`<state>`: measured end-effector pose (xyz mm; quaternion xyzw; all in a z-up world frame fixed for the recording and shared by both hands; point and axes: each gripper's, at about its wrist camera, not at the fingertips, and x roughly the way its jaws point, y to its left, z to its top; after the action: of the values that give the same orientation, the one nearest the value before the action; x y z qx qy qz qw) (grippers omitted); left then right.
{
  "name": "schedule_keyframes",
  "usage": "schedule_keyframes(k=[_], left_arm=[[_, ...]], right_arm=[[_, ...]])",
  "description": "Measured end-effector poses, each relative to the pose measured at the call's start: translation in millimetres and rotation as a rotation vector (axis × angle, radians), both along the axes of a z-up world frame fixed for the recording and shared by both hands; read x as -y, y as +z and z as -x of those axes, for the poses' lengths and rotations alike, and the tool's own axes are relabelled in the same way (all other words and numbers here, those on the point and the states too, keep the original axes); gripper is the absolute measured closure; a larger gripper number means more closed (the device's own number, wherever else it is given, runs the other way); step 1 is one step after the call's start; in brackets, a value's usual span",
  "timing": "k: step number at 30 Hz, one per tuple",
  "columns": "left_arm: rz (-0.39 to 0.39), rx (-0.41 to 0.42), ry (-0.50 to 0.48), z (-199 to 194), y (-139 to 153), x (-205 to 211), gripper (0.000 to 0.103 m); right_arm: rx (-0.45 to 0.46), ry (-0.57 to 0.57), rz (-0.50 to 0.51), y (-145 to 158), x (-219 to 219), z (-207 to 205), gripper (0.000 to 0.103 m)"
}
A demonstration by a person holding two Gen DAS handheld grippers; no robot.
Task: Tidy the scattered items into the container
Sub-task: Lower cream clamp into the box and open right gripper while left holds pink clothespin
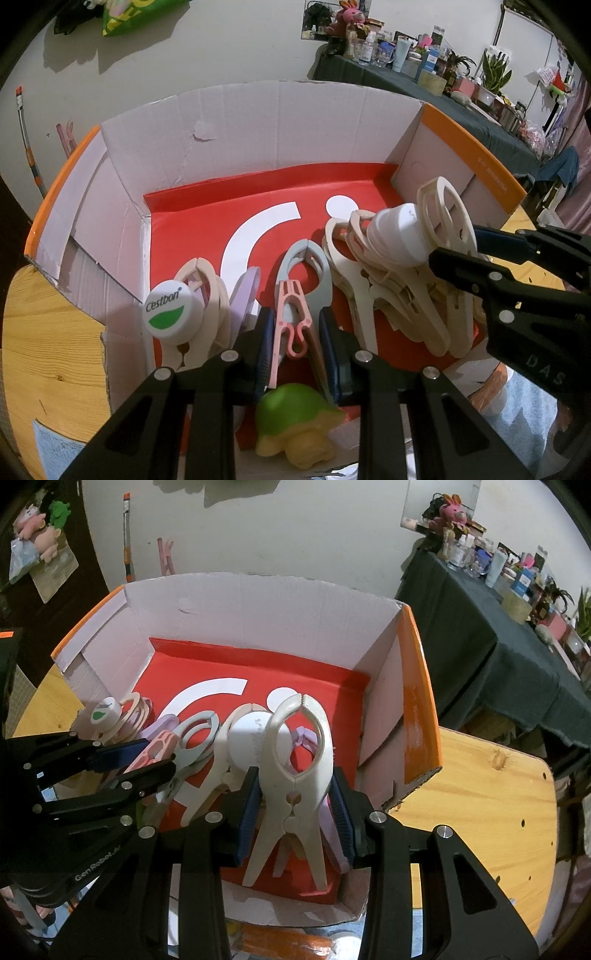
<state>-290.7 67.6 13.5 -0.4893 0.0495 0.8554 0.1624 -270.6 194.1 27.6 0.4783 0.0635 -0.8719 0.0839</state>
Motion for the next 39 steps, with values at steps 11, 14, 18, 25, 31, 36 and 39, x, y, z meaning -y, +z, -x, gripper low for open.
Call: schedule_keyframes(k=[11,14,18,25,31,36,39], left_arm=[[0.002,0.0,-0.002,-1.8,0.3,-0.3,0.076],[0.001,0.002,-0.003,-1.9,0.7,-0.8,0.075],[0.0,0.001,-0.006,-2.5,1.8,-1.2,0.072],[0.003,-0.015,-0.009,-3.8,4.9,-1.8,0.066],[0.004,-0.013,-0.01,-3.6,4.3,-1.7,0.065],[0.004,-0.011,-0.011,-3.7,3.8,-2.1,0.065],[0.003,-0.011,-0.012,-3.7,3.3,-2.6,0.064]], right_arm=[[0.005,0.0,0.004,-1.0,-1.5,-0.1,0.068],[0.014,-0.002,0.009,-2.2,-1.7,0.0,0.068],[0.021,-0.005,0.011,-3.7,-1.3,0.5,0.067],[0.03,-0.01,0.02,-5.3,-1.6,0.5,0.063],[0.033,-0.013,0.019,-6.1,-1.5,1.1,0.062],[0.033,-0.018,0.018,-7.6,-2.8,2.2,0.054],[0.035,-0.021,0.018,-8.3,-3.7,2.8,0.053]])
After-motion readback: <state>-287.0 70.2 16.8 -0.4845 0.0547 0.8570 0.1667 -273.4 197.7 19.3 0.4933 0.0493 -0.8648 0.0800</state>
